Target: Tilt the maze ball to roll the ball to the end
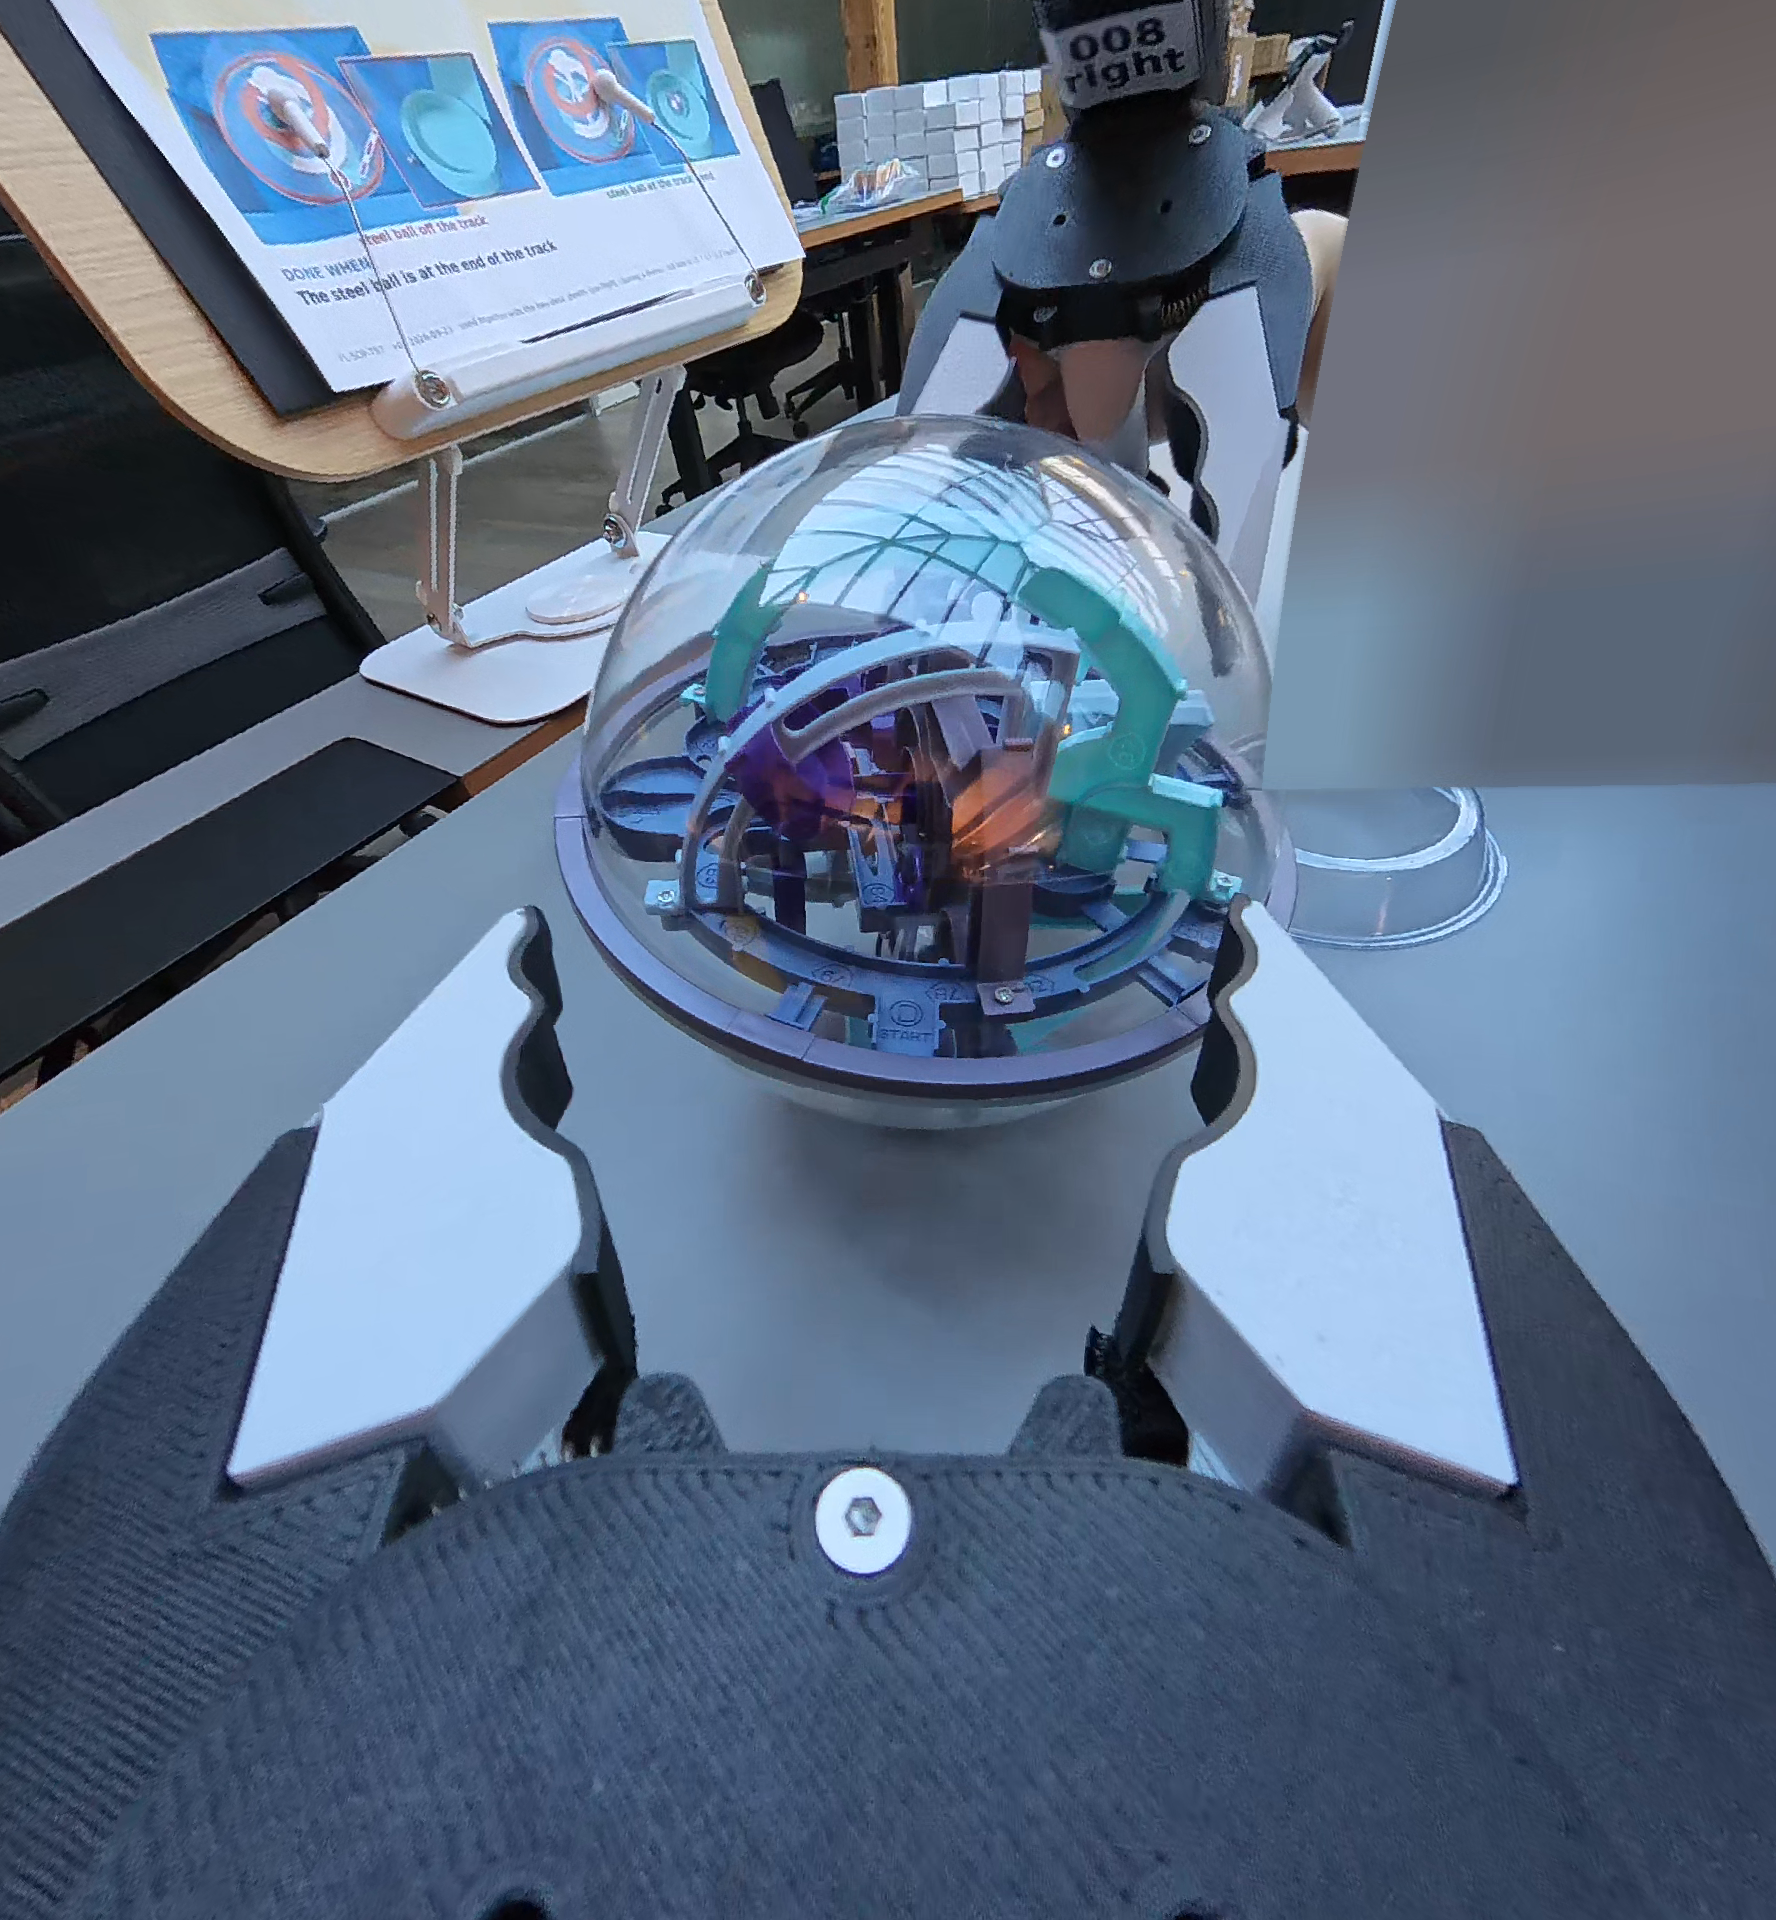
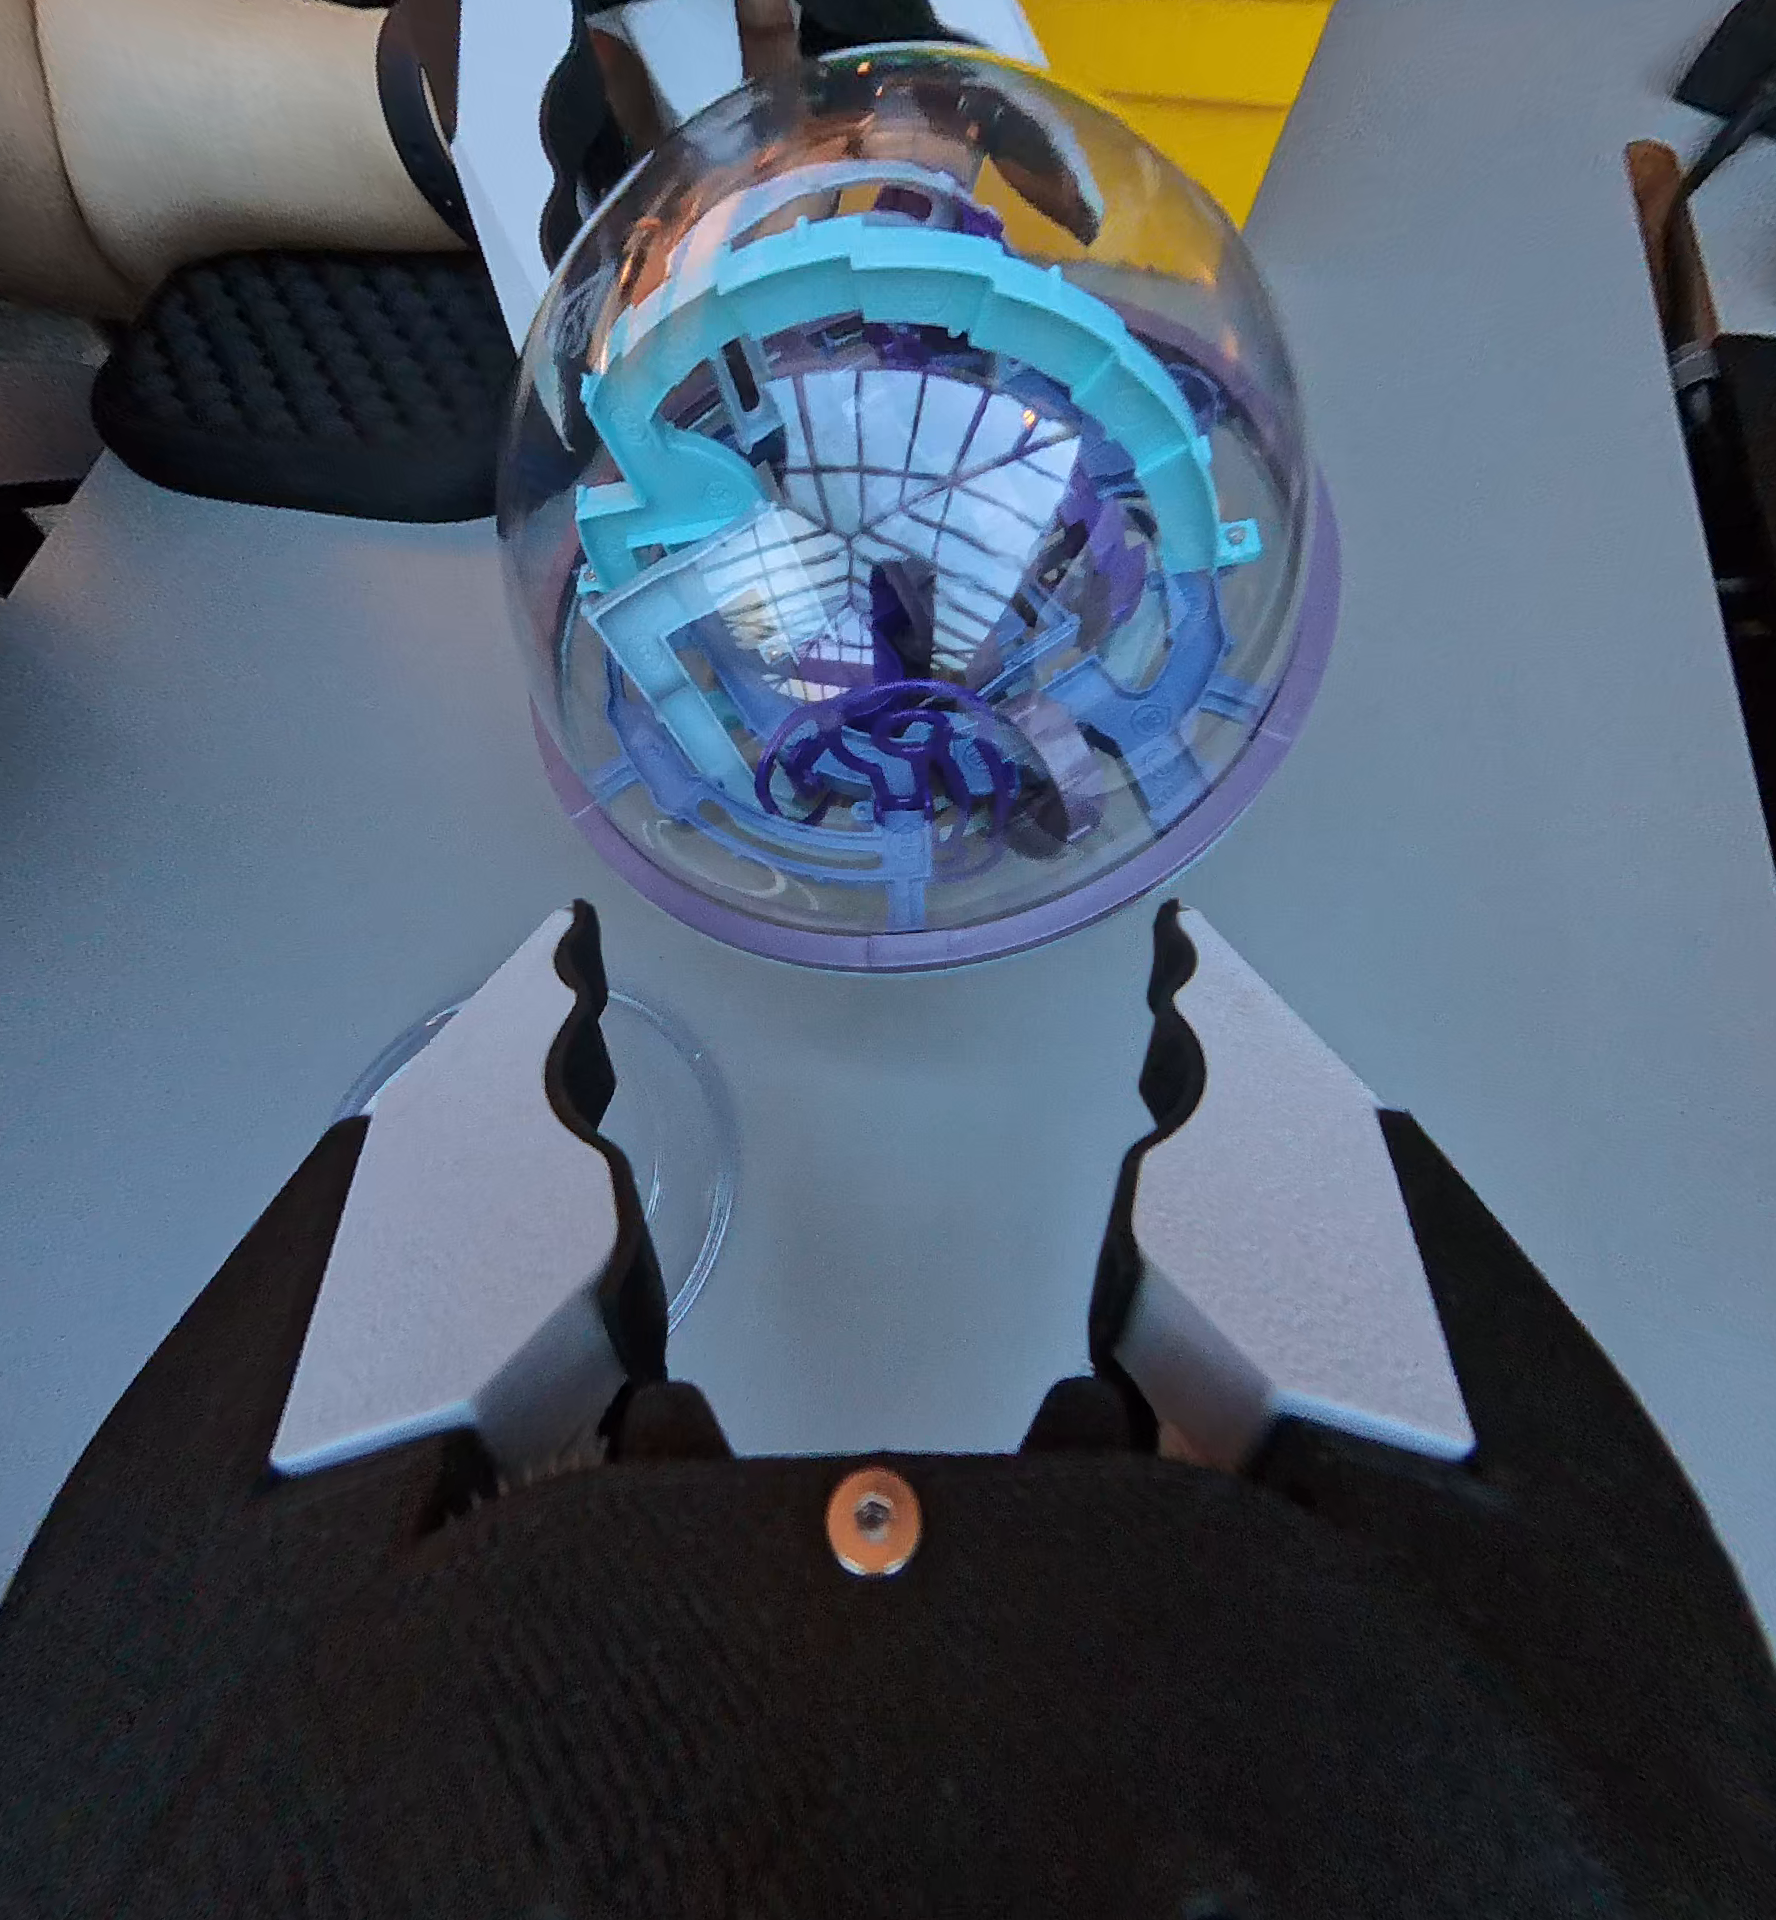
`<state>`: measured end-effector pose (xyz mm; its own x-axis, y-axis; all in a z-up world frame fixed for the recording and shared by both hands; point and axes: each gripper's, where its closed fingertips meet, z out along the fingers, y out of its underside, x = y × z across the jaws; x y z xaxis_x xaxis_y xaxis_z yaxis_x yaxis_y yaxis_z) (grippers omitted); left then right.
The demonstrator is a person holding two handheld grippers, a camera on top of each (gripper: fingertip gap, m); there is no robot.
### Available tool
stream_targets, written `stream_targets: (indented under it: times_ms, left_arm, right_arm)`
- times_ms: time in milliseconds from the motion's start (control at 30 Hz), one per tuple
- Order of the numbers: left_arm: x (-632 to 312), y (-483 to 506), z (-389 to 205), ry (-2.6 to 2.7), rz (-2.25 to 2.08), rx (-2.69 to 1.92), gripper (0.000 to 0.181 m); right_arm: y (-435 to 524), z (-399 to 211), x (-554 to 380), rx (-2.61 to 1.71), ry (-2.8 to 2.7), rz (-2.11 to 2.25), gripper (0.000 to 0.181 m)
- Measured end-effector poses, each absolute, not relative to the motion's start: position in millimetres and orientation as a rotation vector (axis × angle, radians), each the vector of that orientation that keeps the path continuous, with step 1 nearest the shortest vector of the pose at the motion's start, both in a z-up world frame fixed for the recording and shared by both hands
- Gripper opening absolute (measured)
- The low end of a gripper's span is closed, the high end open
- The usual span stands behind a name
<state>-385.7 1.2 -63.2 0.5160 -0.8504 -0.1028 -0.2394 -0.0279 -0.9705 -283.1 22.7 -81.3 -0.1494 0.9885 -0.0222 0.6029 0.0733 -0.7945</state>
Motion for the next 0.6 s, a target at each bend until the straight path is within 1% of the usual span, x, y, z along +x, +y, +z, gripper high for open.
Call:
stream_targets:
  times_ms: [133,433,600]
  left_arm:
    - [-385,2,-65,0.952,-0.664,-1.571,0.123]
    - [-381,4,-68,0.922,-0.686,-1.591,0.124]
    - [-381,6,-67,0.904,-0.687,-1.592,0.125]
  right_arm:
    - [29,-69,-293,-1.513,-1.732,0.923,0.117]
    - [28,-63,-310,-1.432,-1.709,0.888,0.113]
    - [27,-70,-315,-1.44,-1.716,0.886,0.116]
